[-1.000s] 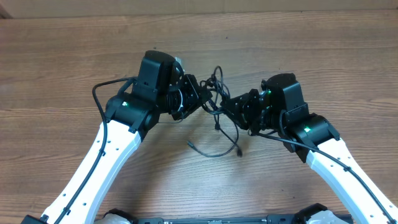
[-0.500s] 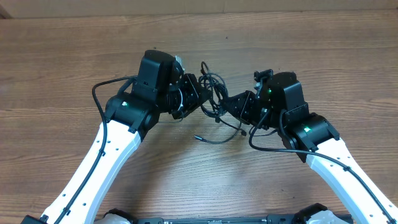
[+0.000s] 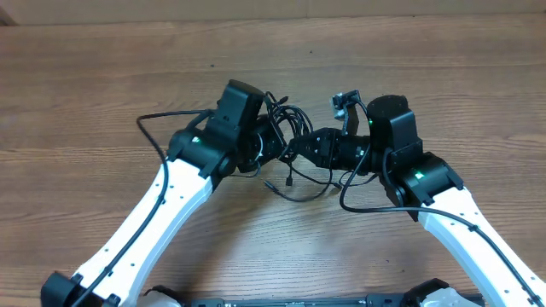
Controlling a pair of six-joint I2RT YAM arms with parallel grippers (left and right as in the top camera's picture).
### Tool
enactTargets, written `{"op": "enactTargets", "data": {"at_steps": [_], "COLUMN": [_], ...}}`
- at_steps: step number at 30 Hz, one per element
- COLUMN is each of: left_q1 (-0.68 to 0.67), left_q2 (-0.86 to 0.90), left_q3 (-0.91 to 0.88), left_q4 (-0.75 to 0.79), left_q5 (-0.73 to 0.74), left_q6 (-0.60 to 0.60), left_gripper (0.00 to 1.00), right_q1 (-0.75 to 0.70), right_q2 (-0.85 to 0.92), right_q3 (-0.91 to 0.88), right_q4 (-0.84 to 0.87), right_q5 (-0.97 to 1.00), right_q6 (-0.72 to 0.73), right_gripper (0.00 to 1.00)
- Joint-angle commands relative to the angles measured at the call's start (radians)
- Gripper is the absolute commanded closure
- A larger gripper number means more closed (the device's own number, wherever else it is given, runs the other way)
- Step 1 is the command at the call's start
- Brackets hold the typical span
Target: Untangle cables
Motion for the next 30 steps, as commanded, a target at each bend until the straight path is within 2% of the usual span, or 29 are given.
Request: {"op": "enactTargets", "data": {"at_steps": [1,3,4,5,6,7,10,12,13,14,17,19,22,30], "left_q1": [-0.003,-0.003,-0.002,-0.001,0.003,0.009,0.064,0.117,0.146,0.192,0.251,0.273,0.274,0.206], "left_q2": [0.107,0.142,0.156,0.165,0.173,0.177,0.177,0.177,0.177,0.177,0.177,0.177,0.177,0.177], "left_q3": [0.005,0.005,0.005,0.005,0.005,0.005,0.005,0.005,0.005,0.005,0.005,0.005,0.005,0.005], "left_q4": [-0.013,-0.013,-0.012,-0.009,-0.007,-0.005,0.01,0.018,0.022,0.031,0.043,0.035,0.005,-0.021], "left_q5": [-0.07,-0.07,-0.07,-0.07,-0.074,-0.079,-0.097,-0.071,-0.034,0.063,0.157,0.158,0.156,0.076], "left_q6": [0.031,0.03,0.03,0.03,0.03,0.03,0.029,0.018,0.015,0.016,0.057,0.095,0.109,0.104], "left_gripper": [0.85,0.61,0.44,0.18,0.09,0.04,0.0,0.07,0.12,0.14,0.09,0.05,0.05,0.22], "right_q1": [0.001,-0.002,-0.003,-0.003,-0.003,-0.003,-0.003,-0.003,-0.003,-0.003,-0.003,-0.003,-0.003,-0.003], "right_q2": [-0.038,-0.052,-0.056,-0.059,-0.061,-0.061,-0.06,-0.06,-0.06,-0.06,-0.06,-0.06,-0.06,-0.06], "right_q3": [0.015,0.015,0.015,0.015,0.015,0.015,0.015,0.015,0.015,0.015,0.015,0.015,0.015,0.015], "right_q4": [0.028,0.03,0.03,0.03,0.027,0.026,0.005,-0.018,-0.028,-0.045,-0.1,-0.143,-0.207,-0.306], "right_q5": [-0.095,-0.094,-0.094,-0.094,-0.091,-0.091,-0.091,-0.091,-0.09,-0.079,0.003,0.051,0.135,0.289], "right_q6": [-0.009,-0.009,-0.008,-0.005,0.006,0.006,0.006,0.006,0.006,0.005,0.006,0.006,0.006,0.006], "right_gripper": [0.96,0.96,0.96,0.96,0.96,0.96,0.96,0.96,0.96,0.96,0.96,0.89,0.81,0.52]}}
